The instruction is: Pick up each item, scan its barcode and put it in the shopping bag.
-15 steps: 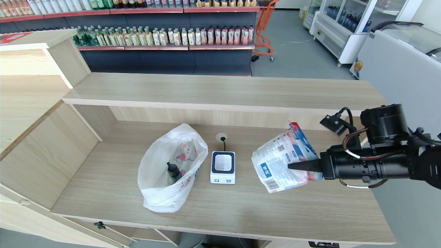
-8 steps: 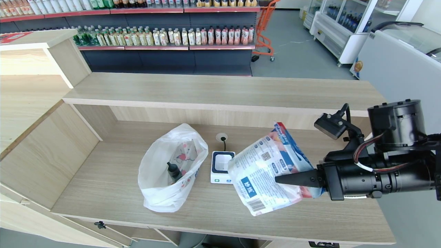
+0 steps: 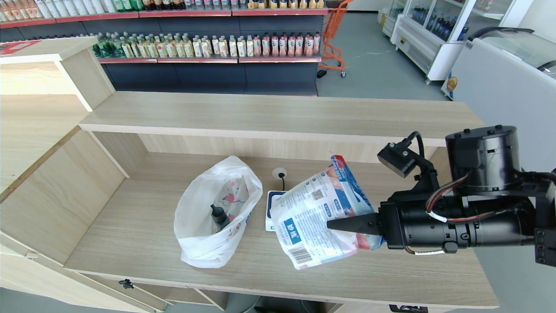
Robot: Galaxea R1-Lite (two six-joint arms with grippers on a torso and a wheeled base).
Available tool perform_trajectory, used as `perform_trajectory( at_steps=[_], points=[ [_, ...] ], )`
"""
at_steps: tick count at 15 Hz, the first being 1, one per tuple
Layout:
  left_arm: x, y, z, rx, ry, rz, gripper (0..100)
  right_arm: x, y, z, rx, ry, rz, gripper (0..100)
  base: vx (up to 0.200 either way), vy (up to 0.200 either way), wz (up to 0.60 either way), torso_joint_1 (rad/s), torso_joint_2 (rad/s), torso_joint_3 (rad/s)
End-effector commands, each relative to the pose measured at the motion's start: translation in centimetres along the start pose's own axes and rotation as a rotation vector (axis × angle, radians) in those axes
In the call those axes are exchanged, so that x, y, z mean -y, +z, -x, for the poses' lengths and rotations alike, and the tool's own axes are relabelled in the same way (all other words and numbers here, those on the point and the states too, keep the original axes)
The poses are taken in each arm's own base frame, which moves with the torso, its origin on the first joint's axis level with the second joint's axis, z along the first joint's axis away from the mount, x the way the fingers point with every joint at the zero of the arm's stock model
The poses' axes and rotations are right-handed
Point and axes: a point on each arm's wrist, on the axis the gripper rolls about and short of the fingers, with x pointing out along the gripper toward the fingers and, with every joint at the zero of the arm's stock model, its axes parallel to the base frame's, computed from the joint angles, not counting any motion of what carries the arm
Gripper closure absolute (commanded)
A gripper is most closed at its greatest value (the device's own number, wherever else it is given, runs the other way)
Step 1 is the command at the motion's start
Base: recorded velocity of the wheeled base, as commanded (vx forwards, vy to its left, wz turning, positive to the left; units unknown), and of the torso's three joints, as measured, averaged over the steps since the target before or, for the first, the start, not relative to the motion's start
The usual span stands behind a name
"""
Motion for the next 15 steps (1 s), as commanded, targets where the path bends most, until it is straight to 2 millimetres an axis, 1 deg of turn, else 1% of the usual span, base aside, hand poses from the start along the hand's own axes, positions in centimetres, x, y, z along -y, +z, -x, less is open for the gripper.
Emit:
perform_trajectory(
  at_steps=[1, 2, 5, 8, 12, 15],
  points=[
    [0.0, 0.0, 0.0, 0.000, 0.001, 0.000, 0, 0.0, -0.5, -0.7, -0.028, 0.007, -0.004, 100, 0.000, 0.000, 0.00, 0.000, 0.00, 0.000],
    [0.0, 0.0, 0.0, 0.000, 0.001, 0.000, 0, -0.1, -0.7, -1.1, -0.029, 0.005, 0.002, 100, 0.000, 0.000, 0.00, 0.000, 0.00, 0.000],
    [0.0, 0.0, 0.0, 0.000, 0.001, 0.000, 0, -1.0, -1.6, -3.5, -0.003, -0.027, 0.033, 100, 0.000, 0.000, 0.00, 0.000, 0.00, 0.000],
    [0.0, 0.0, 0.0, 0.000, 0.001, 0.000, 0, -1.8, -1.9, -4.2, 0.000, -0.003, 0.010, 100, 0.000, 0.000, 0.00, 0.000, 0.00, 0.000],
    [0.0, 0.0, 0.0, 0.000, 0.001, 0.000, 0, -1.7, -2.3, -5.1, 0.023, -0.031, 0.019, 100, 0.000, 0.000, 0.00, 0.000, 0.00, 0.000],
    [0.0, 0.0, 0.0, 0.000, 0.001, 0.000, 0, -1.6, -2.4, -5.1, 0.025, -0.037, 0.019, 100, 0.000, 0.000, 0.00, 0.000, 0.00, 0.000]
  ],
)
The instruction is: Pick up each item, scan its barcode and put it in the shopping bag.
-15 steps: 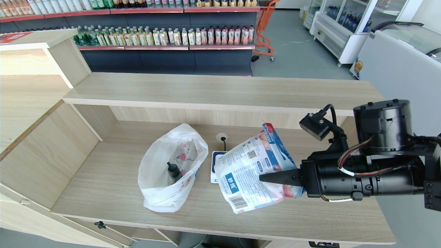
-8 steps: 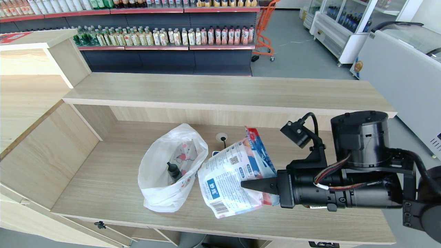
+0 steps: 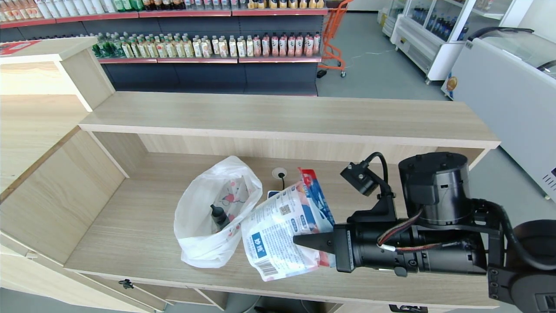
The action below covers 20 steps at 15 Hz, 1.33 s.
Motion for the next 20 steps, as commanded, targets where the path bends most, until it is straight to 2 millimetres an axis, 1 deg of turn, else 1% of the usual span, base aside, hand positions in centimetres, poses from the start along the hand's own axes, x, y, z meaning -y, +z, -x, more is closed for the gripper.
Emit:
perform_trajectory(
  at_steps=[1, 4, 5, 6, 7, 8, 9, 10, 12, 13, 17, 20],
  points=[
    [0.0, 0.0, 0.0, 0.000, 0.000, 0.000, 0, 0.1, -0.1, -0.2, -0.006, -0.003, -0.002, 100, 0.000, 0.000, 0.00, 0.000, 0.00, 0.000],
    [0.0, 0.0, 0.0, 0.001, 0.000, 0.000, 0, -0.2, 0.1, 0.2, 0.008, 0.005, -0.002, 100, 0.000, 0.000, 0.00, 0.000, 0.00, 0.000],
    [0.0, 0.0, 0.0, 0.000, 0.000, 0.000, 0, -0.5, 0.5, 1.0, 0.040, -0.002, 0.007, 100, 0.000, 0.000, 0.00, 0.000, 0.00, 0.000],
    [0.0, 0.0, 0.0, 0.000, 0.000, 0.000, 0, -0.3, 0.9, 1.9, 0.083, -0.038, 0.010, 100, 0.000, 0.000, 0.00, 0.000, 0.00, 0.000],
    [0.0, 0.0, 0.0, 0.000, 0.000, 0.000, 0, 0.5, 1.1, 2.7, 0.120, -0.109, 0.030, 100, 0.000, 0.000, 0.00, 0.000, 0.00, 0.000],
    [0.0, 0.0, 0.0, 0.000, 0.000, 0.000, 0, 1.7, 1.4, 3.4, 0.149, -0.196, 0.121, 100, 0.000, 0.000, 0.00, 0.000, 0.00, 0.000],
    [0.0, 0.0, 0.0, 0.000, 0.000, 0.000, 0, 3.4, 1.6, 4.3, 0.170, -0.338, 0.243, 100, 0.000, 0.000, 0.00, 0.000, 0.00, 0.000],
    [0.0, 0.0, 0.0, 0.000, 0.000, 0.000, 0, 4.8, 1.9, 5.2, 0.180, -0.453, 0.319, 100, 0.000, 0.000, 0.00, 0.000, 0.00, 0.000],
    [0.0, 0.0, 0.0, 0.000, 0.000, 0.000, 0, 6.1, 2.3, 6.6, 0.196, -0.538, 0.345, 100, 0.000, 0.000, 0.00, 0.000, 0.00, 0.000],
    [0.0, 0.0, 0.0, 0.000, 0.000, 0.000, 0, 6.4, 2.1, 6.9, 0.193, -0.553, 0.335, 100, 0.000, 0.000, 0.00, 0.000, 0.00, 0.000],
    [0.0, 0.0, 0.0, 0.000, 0.000, 0.002, 0, 6.5, 1.4, 7.9, 0.190, -0.574, 0.327, 100, 0.000, 0.000, 0.00, 0.000, 0.00, 0.000],
    [0.0, 0.0, 0.0, 0.000, 0.000, 0.002, 0, 5.9, 0.8, 8.8, 0.201, -0.565, 0.328, 100, 0.000, 0.000, 0.00, 0.000, 0.00, 0.000]
  ],
)
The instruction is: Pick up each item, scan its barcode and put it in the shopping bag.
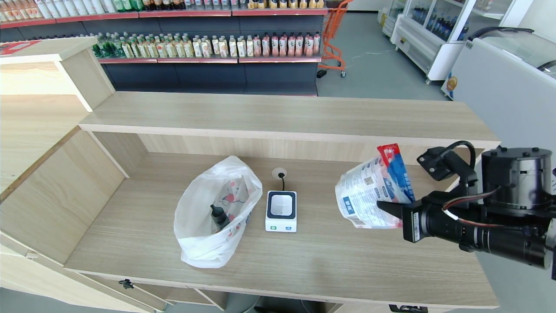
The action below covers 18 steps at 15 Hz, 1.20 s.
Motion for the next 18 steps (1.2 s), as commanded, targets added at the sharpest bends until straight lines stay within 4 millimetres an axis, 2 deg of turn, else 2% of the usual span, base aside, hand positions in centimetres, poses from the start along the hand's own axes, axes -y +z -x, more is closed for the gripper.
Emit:
perform_trajectory(
  at_steps=[1, 6, 11, 15, 18],
  points=[
    [0.0, 0.0, 0.0, 0.000, 0.000, 0.001, 0, -0.1, 0.2, 0.9, 0.024, 0.009, -0.005, 100, 0.000, 0.200, 0.00, 0.002, 0.01, 0.002],
    [0.0, 0.0, 0.0, 0.000, 0.000, -0.001, 0, 0.0, 0.5, 1.2, 0.035, 0.031, -0.053, 100, 0.000, 0.200, 0.00, 0.009, 0.01, 0.003],
    [0.0, 0.0, 0.0, 0.000, 0.000, -0.009, 0, 0.9, -0.3, 0.8, 0.002, -0.002, -0.069, 100, 0.000, 0.200, 0.00, -0.001, 0.00, 0.003],
    [0.0, 0.0, 0.0, 0.000, 0.000, -0.010, 0, 2.5, -2.1, 0.3, -0.073, -0.067, 0.006, 100, 0.000, 0.000, 0.00, 0.000, 0.00, 0.000],
    [0.0, 0.0, 0.0, 0.000, 0.000, -0.010, 0, 2.8, -1.9, -0.5, -0.080, -0.066, 0.050, 100, 0.200, 0.000, 0.00, 0.001, 0.00, 0.002]
  ],
)
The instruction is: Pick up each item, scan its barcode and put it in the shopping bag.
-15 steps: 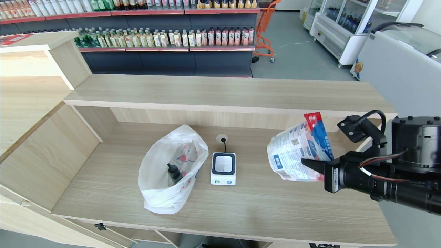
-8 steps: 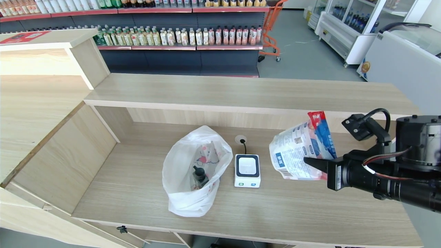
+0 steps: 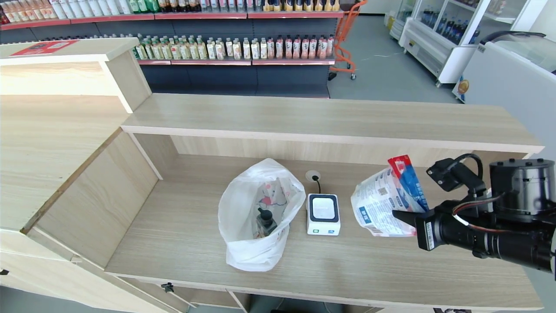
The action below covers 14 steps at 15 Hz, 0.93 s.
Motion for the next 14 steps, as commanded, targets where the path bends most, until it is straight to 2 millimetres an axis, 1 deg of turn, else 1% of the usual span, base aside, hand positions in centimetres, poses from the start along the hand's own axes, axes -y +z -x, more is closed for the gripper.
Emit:
perform_trajectory(
  at_steps=[1, 2, 4, 6, 7, 9, 11, 13, 14],
  points=[
    [0.0, 0.0, 0.0, 0.002, 0.001, 0.000, 0, 0.0, 0.0, -0.9, -0.015, 0.006, 0.001, 100, 0.200, 0.000, 0.00, -0.017, -0.01, 0.007],
    [0.0, 0.0, 0.0, 0.000, 0.001, 0.007, 0, -0.2, 0.2, -1.2, -0.015, 0.017, 0.007, 100, 0.200, 0.000, 0.00, 0.002, 0.00, 0.002],
    [0.0, 0.0, 0.0, 0.000, 0.001, 0.007, 0, -0.4, 0.2, -2.3, -0.030, 0.028, 0.024, 100, 0.000, 0.000, 0.00, 0.000, 0.00, 0.000],
    [0.0, 0.0, 0.0, 0.000, 0.001, 0.007, 0, -0.3, -0.2, -3.2, -0.040, 0.030, 0.085, 100, 0.000, 0.000, 0.00, 0.000, 0.00, 0.000],
    [0.0, 0.0, 0.0, 0.000, 0.001, 0.007, 0, -0.3, -0.6, -3.9, -0.027, 0.055, 0.137, 100, 0.000, 0.000, 0.00, 0.000, 0.00, 0.000],
    [0.0, 0.0, 0.0, 0.002, 0.001, 0.008, 0, -0.2, -1.1, -4.6, 0.006, 0.090, 0.219, 100, 0.000, 0.000, 0.00, 0.000, 0.00, 0.000],
    [0.0, 0.0, 0.0, 0.000, 0.001, 0.007, 0, 0.4, -2.1, -5.8, 0.041, 0.117, 0.362, 100, 0.000, 0.000, 0.00, 0.000, 0.00, 0.000],
    [0.0, 0.0, 0.0, 0.002, 0.001, 0.008, 0, 0.7, -2.7, -6.4, 0.057, 0.147, 0.443, 100, 0.000, 0.000, 0.00, 0.000, 0.00, 0.000],
    [0.0, 0.0, 0.0, 0.000, 0.001, 0.006, 0, 1.2, -3.5, -6.7, 0.046, 0.168, 0.522, 100, 0.000, 0.000, 0.00, 0.000, 0.00, 0.000]
  ],
)
